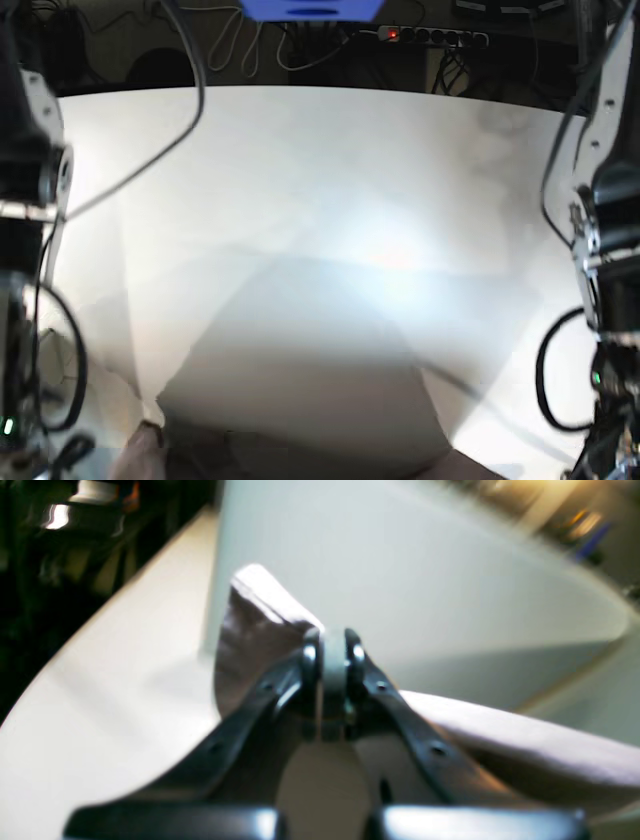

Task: Layout the t-shirt on the table in an organized manner, then fold the t-shirt properly
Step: 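Lift the t-shirt with both grippers and shake it out in the air, then lower the t-shirt flat onto the table with both grippers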

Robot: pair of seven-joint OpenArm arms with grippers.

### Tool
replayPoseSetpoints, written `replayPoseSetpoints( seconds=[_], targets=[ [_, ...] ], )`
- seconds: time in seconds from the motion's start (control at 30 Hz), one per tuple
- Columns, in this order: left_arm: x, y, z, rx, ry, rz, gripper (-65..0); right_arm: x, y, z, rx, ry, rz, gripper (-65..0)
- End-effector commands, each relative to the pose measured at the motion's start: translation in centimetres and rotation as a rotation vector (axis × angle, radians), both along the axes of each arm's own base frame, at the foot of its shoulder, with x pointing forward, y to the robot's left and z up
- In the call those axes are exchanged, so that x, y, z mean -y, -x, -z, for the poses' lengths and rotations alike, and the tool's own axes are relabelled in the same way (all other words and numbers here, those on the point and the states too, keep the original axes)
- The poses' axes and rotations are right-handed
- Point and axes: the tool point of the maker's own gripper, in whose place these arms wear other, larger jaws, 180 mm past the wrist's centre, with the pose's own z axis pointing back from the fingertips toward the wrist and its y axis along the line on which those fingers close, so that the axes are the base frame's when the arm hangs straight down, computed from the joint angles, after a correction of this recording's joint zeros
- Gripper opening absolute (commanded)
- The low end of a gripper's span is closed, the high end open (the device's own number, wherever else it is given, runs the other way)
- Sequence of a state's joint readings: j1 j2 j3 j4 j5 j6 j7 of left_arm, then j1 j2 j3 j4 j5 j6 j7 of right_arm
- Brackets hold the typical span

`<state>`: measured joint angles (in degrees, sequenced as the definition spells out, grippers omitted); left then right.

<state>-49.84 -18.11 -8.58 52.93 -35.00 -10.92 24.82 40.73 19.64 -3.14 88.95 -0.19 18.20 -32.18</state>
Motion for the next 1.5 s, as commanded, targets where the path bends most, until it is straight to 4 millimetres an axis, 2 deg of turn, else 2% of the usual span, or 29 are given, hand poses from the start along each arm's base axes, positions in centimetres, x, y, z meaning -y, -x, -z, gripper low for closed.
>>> replayPoseSetpoints(
  seconds=[0.0,0.03,0.1,0.2,0.27,0.47,0.6,0.7,0.87,0.93,1.07,1.27,1.37,1.47],
  targets=[
    [-0.5,0.8,-2.9,0.102,-0.018,0.004,-64.9,-0.3,0.9,-1.5,0.065,0.003,-0.016,-65.0],
    [-0.3,1.8,-0.9,0.079,-0.034,0.009,-64.9,-0.1,1.9,0.5,0.039,-0.004,-0.012,-65.0],
    [0.4,3.9,1.8,0.056,-0.066,0.024,-64.9,0.0,4.0,4.3,-0.017,-0.028,-0.006,-65.0],
    [0.6,7.1,5.7,0.011,-0.084,0.032,-64.9,-0.3,6.9,7.7,-0.065,-0.048,-0.005,-65.0],
    [-0.5,10.0,8.2,-0.019,-0.082,0.005,-64.9,-1.0,9.5,10.3,-0.106,-0.042,-0.031,-65.0],
    [-6.2,19.0,15.8,-0.176,-0.067,-0.146,-64.9,-4.9,19.0,19.6,-0.312,-0.102,-0.162,-65.0],
    [-7.7,23.1,19.9,-0.273,-0.027,-0.213,-64.9,-7.6,24.4,24.5,-0.431,-0.201,-0.248,-65.0],
    [-7.4,25.4,22.4,-0.331,0.002,-0.231,-64.9,-8.9,27.4,26.9,-0.485,-0.283,-0.273,-65.0],
    [-6.5,27.7,25.0,-0.398,0.027,-0.232,-64.9,-8.7,29.9,29.7,-0.559,-0.325,-0.255,-65.0],
    [-6.6,29.0,25.8,-0.425,0.027,-0.239,-64.9,-7.4,31.0,30.4,-0.586,-0.318,-0.223,-65.0],
    [-6.8,31.1,27.4,-0.481,0.022,-0.247,-64.9,-6.1,32.7,31.1,-0.622,-0.309,-0.187,-65.0],
    [-6.2,34.0,29.3,-0.549,0.031,-0.248,-64.9,-4.2,34.6,31.6,-0.631,-0.325,-0.128,-65.0],
    [-7.2,35.3,28.7,-0.544,0.020,-0.283,-64.9,-4.8,35.8,31.8,-0.630,-0.357,-0.129,-65.0],
    [-9.0,35.9,27.0,-0.509,0.000,-0.331,-64.9,-5.3,36.5,31.7,-0.622,-0.383,-0.131,-65.0]
  ],
)
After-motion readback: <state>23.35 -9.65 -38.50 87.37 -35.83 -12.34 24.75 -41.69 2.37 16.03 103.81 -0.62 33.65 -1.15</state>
